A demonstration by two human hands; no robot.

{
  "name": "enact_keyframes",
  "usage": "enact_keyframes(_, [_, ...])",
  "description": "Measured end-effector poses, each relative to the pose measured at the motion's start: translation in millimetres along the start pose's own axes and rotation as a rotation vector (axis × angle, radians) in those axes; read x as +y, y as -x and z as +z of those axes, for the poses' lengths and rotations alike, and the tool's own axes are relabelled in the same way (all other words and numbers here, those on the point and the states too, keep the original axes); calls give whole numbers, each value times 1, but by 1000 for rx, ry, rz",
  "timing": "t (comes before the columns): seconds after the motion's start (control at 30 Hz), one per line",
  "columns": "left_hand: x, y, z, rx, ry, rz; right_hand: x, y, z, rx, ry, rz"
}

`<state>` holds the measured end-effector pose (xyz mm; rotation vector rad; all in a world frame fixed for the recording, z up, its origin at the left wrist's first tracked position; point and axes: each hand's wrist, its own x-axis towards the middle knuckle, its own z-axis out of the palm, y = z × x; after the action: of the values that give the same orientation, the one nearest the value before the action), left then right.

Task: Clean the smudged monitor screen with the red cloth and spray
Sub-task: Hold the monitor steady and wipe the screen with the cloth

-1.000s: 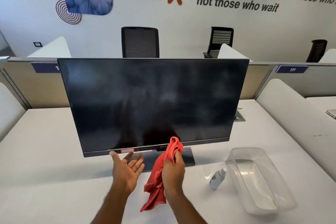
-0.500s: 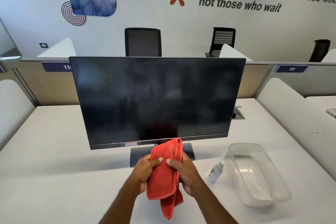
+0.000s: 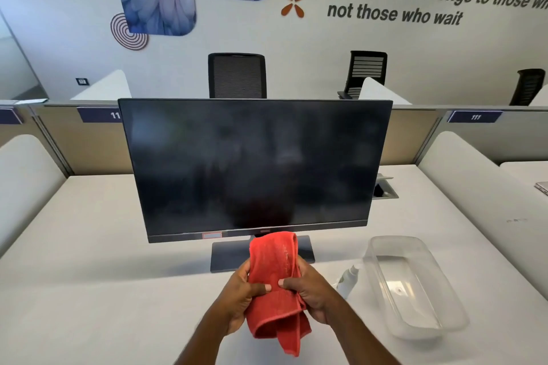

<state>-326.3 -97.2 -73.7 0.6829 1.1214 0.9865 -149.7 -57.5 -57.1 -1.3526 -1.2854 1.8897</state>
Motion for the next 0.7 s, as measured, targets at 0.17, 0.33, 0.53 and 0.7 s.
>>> enact_keyframes(0.17, [3, -1, 12, -24, 17, 68, -9, 3, -9, 22, 10, -61])
enact_keyframes(0.33, [13, -1, 28, -49, 31, 98, -24, 10, -21, 41, 26, -88])
enact_keyframes(0.53, [36, -8, 65, -101, 24, 116, -50, 26, -53, 77, -21, -158])
enact_keyframes(0.7, [56, -18, 114, -99, -14, 117, -70, 48, -104, 126, -47, -181])
